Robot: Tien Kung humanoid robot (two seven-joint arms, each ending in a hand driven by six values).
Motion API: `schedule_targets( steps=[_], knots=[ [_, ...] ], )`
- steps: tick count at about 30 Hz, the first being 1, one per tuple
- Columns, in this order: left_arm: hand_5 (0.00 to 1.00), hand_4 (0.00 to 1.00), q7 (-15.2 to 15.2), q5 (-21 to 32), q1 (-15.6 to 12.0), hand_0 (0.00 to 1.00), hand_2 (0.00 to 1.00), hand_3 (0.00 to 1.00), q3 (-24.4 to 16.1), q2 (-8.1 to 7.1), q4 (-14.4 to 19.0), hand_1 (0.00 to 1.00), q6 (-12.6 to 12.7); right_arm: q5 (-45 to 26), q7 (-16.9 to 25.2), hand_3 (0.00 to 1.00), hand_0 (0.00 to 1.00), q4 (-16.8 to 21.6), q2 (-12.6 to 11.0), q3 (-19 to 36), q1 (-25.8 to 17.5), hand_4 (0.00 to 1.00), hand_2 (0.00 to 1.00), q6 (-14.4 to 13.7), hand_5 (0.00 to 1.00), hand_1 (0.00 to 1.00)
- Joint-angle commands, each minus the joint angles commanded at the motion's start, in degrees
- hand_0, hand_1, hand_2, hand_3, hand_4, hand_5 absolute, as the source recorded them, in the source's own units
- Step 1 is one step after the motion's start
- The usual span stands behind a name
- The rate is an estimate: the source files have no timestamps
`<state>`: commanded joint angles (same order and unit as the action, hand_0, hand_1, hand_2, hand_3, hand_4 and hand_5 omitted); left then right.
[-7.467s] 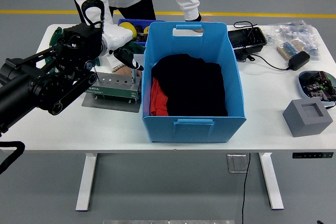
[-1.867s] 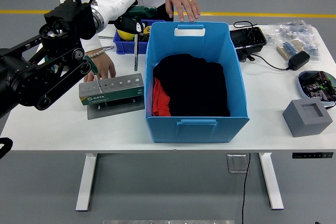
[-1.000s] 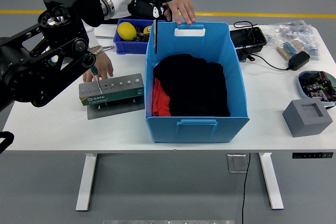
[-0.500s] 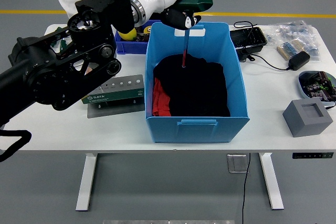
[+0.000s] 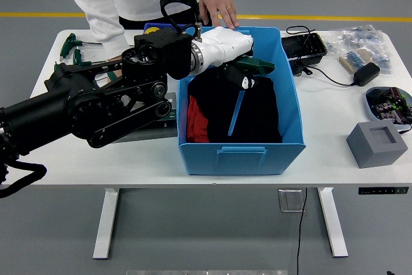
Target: Lift tool from toolbox,place it in box,lift tool from toolbox,place it in box
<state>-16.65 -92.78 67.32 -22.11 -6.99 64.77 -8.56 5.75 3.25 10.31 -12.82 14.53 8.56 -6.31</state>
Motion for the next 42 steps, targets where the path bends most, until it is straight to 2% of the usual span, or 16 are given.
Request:
schedule_targets(
  steps=[6,15,16,18,24,34,40,42],
  knots=[
    [0.422,0.643,1.69,4.67,0.93,0.353,0.173,0.181,1.50,2.05,-4.89,0.172,-0.32,0.09,-0.05,0.572,0.685,0.00,-0.24,-0.24,0.44,0.782,0.712,-0.06,0.723,0.656],
    [0.423,0.643,2.91,8.04,1.98,0.364,0.181,0.192,2.25,3.96,-9.94,0.178,-1.79,-1.05,0.24,0.572,0.685,0.00,-0.61,-1.77,0.96,0.782,0.712,-0.09,0.723,0.656],
    [0.422,0.646,3.14,8.15,2.12,0.389,0.218,0.252,2.33,4.16,-10.61,0.211,-1.85,-1.15,0.25,0.572,0.685,0.00,-0.67,-1.96,1.09,0.782,0.712,-0.10,0.724,0.656],
    [0.422,0.646,3.50,8.19,2.35,0.389,0.218,0.252,2.45,4.46,-11.45,0.211,-1.77,-1.61,0.31,0.572,0.685,0.00,-0.77,-2.56,1.28,0.782,0.712,-0.09,0.724,0.656],
    [0.414,0.643,5.00,8.15,3.30,0.399,0.230,0.276,2.26,5.51,-14.48,0.231,-0.83,-5.27,0.91,0.573,0.685,0.00,-1.09,-6.73,1.91,0.782,0.712,0.02,0.724,0.655],
    [0.436,0.657,6.78,8.12,4.11,0.411,0.246,0.308,2.35,6.80,-19.28,0.253,0.92,-5.79,0.99,0.573,0.683,0.14,-1.46,-7.91,2.61,0.781,0.711,0.03,0.723,0.655],
    [0.450,0.669,8.58,5.20,4.95,0.393,0.235,0.299,2.01,6.99,-22.82,0.235,2.86,-5.99,1.01,0.573,0.682,0.25,-1.66,-8.43,3.10,0.782,0.711,0.06,0.724,0.655],
    [0.450,0.669,9.36,3.76,5.37,0.393,0.235,0.299,1.38,6.99,-23.62,0.235,4.23,-5.95,1.01,0.573,0.682,0.30,-1.75,-8.48,3.21,0.782,0.711,0.08,0.724,0.655]
  ],
)
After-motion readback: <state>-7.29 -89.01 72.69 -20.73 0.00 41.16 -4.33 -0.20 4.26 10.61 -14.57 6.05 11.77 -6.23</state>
